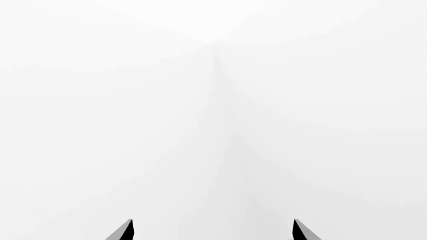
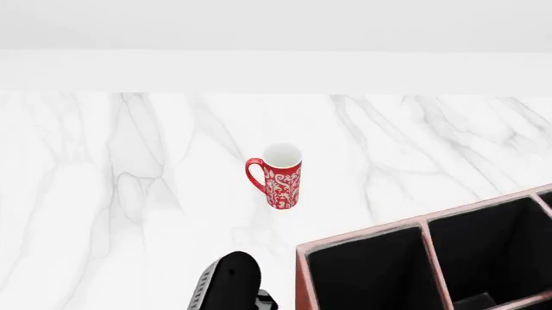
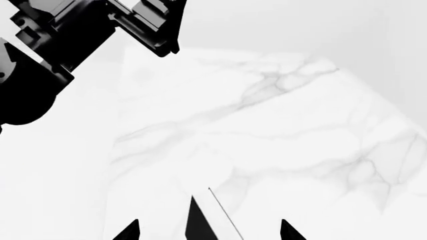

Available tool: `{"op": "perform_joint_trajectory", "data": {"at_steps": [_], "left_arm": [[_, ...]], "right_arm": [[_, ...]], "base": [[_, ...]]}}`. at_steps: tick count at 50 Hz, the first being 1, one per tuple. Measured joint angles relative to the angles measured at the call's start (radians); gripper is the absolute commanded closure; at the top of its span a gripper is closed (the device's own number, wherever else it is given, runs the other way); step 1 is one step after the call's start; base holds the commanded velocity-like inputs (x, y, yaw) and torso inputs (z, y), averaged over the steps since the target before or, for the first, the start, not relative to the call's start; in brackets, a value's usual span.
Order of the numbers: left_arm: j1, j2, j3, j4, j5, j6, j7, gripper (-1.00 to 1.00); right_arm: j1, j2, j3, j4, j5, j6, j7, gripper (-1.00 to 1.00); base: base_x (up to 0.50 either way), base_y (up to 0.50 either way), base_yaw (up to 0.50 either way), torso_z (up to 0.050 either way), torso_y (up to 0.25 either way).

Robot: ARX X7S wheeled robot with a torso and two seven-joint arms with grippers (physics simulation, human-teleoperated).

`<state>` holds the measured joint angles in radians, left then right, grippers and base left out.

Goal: Pick up the book and place it in the left compartment of the caddy.

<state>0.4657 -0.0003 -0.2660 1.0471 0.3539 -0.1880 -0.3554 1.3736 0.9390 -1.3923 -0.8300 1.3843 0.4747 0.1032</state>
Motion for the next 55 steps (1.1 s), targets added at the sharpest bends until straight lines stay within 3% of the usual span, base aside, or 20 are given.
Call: {"op": "perform_joint_trajectory", "data": {"at_steps": [55], "left_arm": [[-0.010, 0.000, 0.015, 0.000, 0.014, -0.011, 0.003, -1.00]], "right_arm": [[-0.194, 0.027, -0.053, 0.153, -0.173, -0.106, -0.035, -1.00]], "base": [[0.00, 0.00, 0.00, 0.000, 0.000]]}}
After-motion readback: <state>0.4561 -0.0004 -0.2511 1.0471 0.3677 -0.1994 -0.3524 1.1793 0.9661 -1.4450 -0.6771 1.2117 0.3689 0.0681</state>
